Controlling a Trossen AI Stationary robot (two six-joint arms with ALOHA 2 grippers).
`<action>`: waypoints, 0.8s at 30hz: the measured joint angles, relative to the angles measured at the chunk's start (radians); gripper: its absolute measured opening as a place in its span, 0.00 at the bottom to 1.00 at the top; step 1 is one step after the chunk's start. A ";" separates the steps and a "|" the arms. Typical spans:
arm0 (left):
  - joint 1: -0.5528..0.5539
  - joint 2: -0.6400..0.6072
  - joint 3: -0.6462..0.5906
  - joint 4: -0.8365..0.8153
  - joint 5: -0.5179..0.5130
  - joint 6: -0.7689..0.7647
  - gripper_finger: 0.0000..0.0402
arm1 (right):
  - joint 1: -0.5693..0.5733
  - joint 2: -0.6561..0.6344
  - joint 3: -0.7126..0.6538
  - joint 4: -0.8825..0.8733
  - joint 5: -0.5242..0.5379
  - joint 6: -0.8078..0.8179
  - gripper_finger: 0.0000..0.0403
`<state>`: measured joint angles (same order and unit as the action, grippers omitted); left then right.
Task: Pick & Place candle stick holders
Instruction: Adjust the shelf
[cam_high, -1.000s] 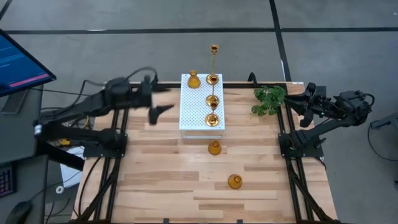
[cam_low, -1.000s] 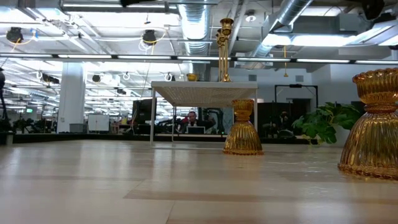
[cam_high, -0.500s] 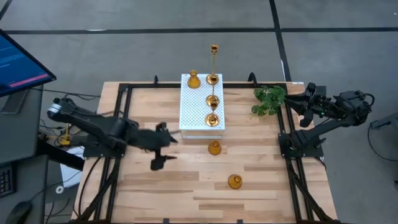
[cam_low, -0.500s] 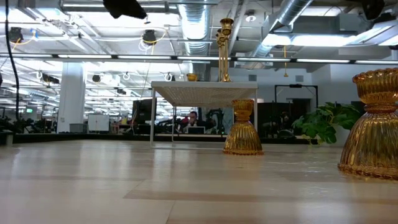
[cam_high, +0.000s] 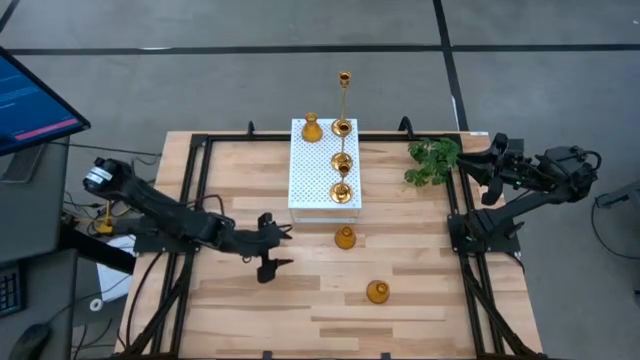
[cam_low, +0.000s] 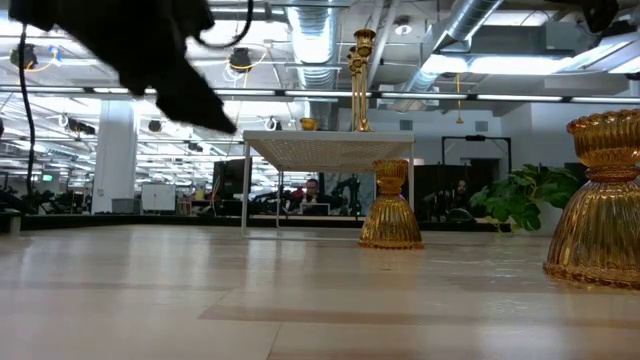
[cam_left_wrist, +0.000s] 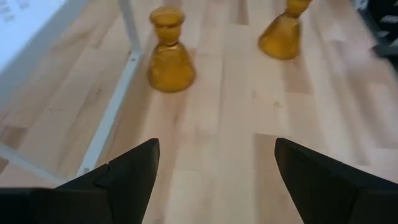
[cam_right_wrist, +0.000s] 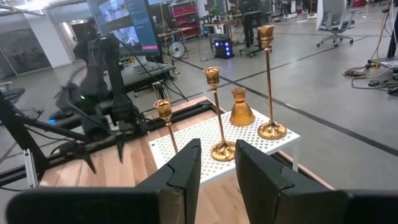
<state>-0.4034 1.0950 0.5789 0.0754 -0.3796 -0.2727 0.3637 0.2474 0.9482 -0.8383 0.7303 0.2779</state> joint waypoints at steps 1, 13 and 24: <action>0.011 0.009 -0.033 0.059 -0.003 0.010 0.79 | 0.000 0.000 0.000 0.000 0.000 0.000 0.23; 0.097 0.268 -0.131 0.555 0.076 0.074 0.79 | 0.000 0.000 0.000 0.001 -0.024 0.003 0.23; 0.173 0.469 -0.090 0.799 0.133 0.109 0.79 | 0.000 0.000 0.000 0.001 -0.027 0.003 0.23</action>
<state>-0.2304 1.5637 0.4888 0.8746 -0.2466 -0.1638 0.3637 0.2474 0.9482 -0.8375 0.7036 0.2813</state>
